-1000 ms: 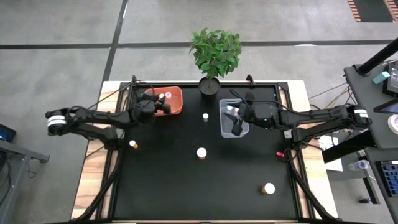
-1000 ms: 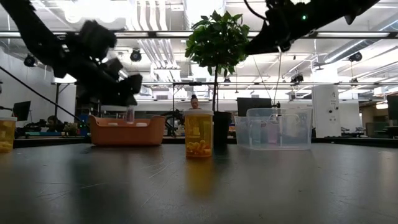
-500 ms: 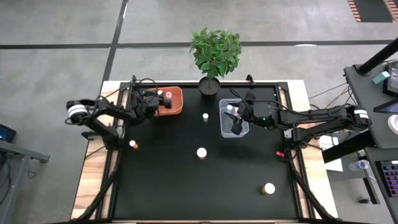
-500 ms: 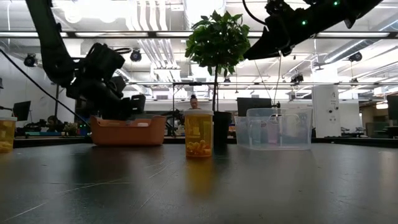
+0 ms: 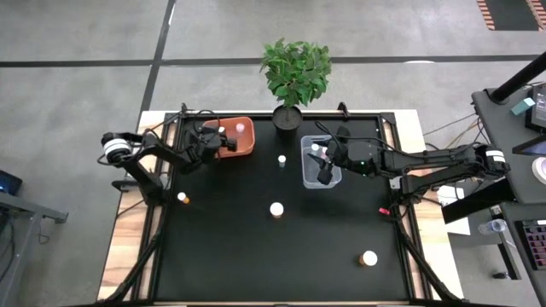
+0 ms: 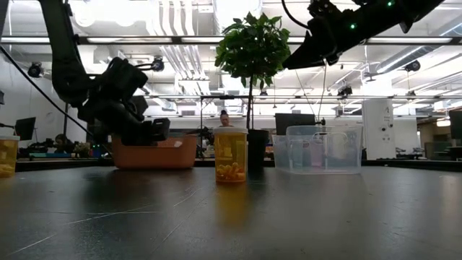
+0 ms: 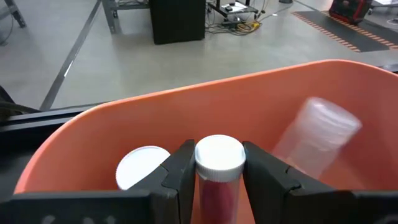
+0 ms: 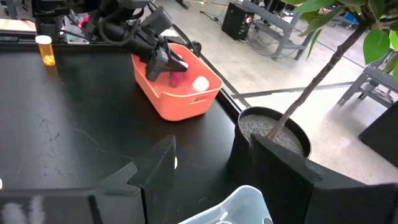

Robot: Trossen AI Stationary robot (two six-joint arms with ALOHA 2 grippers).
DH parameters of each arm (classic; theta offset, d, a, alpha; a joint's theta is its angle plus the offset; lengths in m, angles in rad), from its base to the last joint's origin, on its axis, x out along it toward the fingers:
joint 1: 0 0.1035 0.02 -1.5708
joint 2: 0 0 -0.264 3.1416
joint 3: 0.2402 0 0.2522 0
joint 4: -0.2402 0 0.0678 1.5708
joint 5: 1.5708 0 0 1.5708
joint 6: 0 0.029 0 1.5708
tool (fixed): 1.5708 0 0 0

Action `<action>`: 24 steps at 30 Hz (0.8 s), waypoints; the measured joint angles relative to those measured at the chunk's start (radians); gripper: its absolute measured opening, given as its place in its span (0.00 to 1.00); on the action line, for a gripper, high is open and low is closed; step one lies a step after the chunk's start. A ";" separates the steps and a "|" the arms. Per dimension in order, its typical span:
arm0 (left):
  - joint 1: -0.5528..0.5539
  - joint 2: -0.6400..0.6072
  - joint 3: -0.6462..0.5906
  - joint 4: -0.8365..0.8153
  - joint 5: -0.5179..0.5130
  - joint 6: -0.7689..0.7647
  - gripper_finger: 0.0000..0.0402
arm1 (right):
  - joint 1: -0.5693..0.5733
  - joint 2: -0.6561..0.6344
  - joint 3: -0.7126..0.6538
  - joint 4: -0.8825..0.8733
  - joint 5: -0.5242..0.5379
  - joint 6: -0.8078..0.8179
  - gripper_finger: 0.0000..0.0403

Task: Pick and place medicine bottles into bin by pill shape (circle, oval)
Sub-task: Put the blue tablet pill bottle into the orange bin

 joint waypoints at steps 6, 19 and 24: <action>0.000 -0.012 0.000 -0.009 0.001 0.004 0.23 | 0.000 0.000 0.000 0.000 0.000 0.000 0.49; 0.000 -0.012 0.000 -0.009 0.001 0.002 0.25 | 0.000 0.000 0.000 0.000 0.000 0.000 0.49; 0.000 -0.013 0.000 -0.008 0.001 0.000 0.32 | 0.000 0.000 0.000 0.000 0.000 0.000 0.49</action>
